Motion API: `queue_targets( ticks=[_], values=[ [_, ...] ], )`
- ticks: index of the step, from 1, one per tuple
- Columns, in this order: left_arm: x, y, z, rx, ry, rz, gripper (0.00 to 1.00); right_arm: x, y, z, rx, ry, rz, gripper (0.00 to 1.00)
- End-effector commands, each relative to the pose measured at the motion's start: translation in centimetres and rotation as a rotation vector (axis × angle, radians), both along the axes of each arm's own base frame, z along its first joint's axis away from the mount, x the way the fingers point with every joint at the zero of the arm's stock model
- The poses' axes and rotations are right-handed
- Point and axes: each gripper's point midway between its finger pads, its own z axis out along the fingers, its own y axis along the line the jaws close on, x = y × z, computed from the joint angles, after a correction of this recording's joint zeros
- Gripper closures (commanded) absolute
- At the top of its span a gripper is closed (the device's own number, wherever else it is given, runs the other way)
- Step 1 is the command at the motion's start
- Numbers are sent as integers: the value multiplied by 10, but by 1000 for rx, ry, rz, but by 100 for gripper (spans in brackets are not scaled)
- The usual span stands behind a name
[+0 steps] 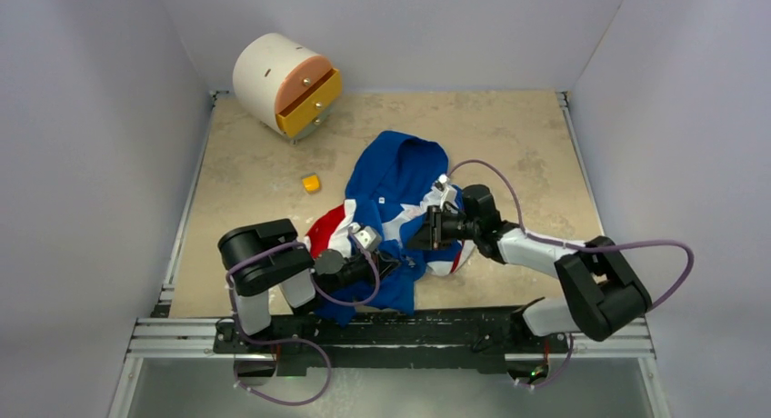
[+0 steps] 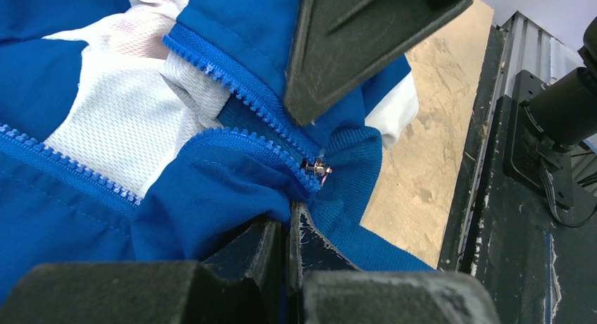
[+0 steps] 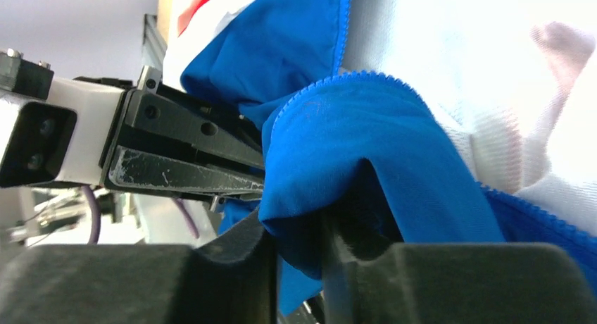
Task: Zip up the jacket
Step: Insert the zipper into the jacket.
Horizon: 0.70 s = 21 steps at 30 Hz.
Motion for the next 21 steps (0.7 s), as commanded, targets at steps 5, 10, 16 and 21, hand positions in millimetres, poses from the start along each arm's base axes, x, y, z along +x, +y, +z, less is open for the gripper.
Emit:
queue_targets(
  ticks=[5,10,16,21],
  values=[
    [4,-15,49,-180,-101,-36,100,20,-27,20,-199,-236,-48,61],
    [3,-20,49,-185,-95,-58,100,13,-52,23,-304,-279,-94,49],
    [1,-23,47,-181,-86,-73,100,-15,-78,34,-307,-328,-187,48],
    [0,-22,44,-168,-77,-75,100,-48,-54,23,-199,-315,-126,58]
  ],
)
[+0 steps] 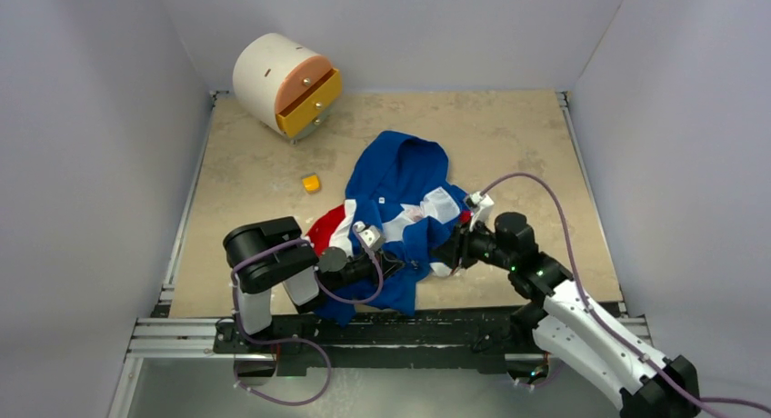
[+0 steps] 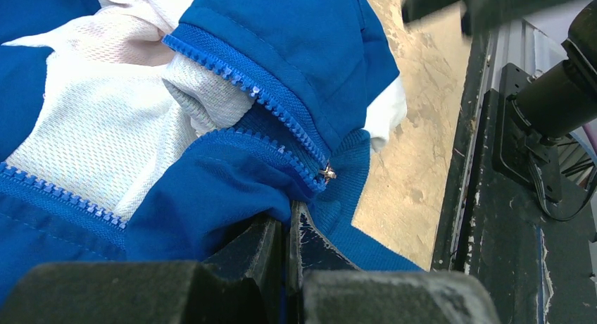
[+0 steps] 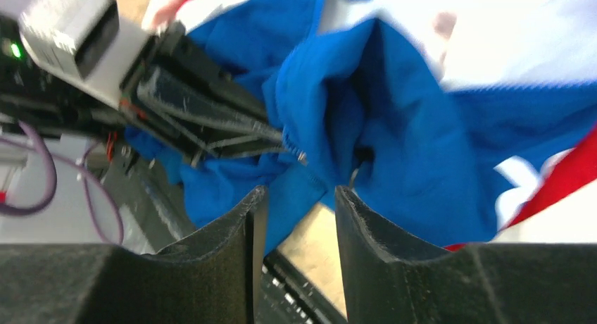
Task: Zip up the jacket
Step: Insert the zipper into the jacket.
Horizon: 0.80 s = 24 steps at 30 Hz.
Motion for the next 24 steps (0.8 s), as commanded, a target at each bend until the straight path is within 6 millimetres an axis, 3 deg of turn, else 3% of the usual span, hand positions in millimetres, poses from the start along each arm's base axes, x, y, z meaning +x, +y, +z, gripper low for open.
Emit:
queue_targets(
  ticks=[1,5,8,12,19,24],
  values=[
    [3,-10,45,-158,-78,-19,100,-31,18,-28,-1,61,57,60],
    [3,-10,42,-146,-71,-18,100,-54,48,-37,31,7,217,65],
    [3,-10,41,-144,-68,-19,100,-51,56,-43,85,-39,236,65],
    [2,-11,40,-142,-61,-22,100,-36,59,-55,72,-63,180,60],
    [3,-12,41,-142,-61,-25,100,-18,55,-64,64,-63,70,60],
    [3,-14,41,-139,-58,-28,100,-15,48,-73,21,-24,18,60]
  ],
)
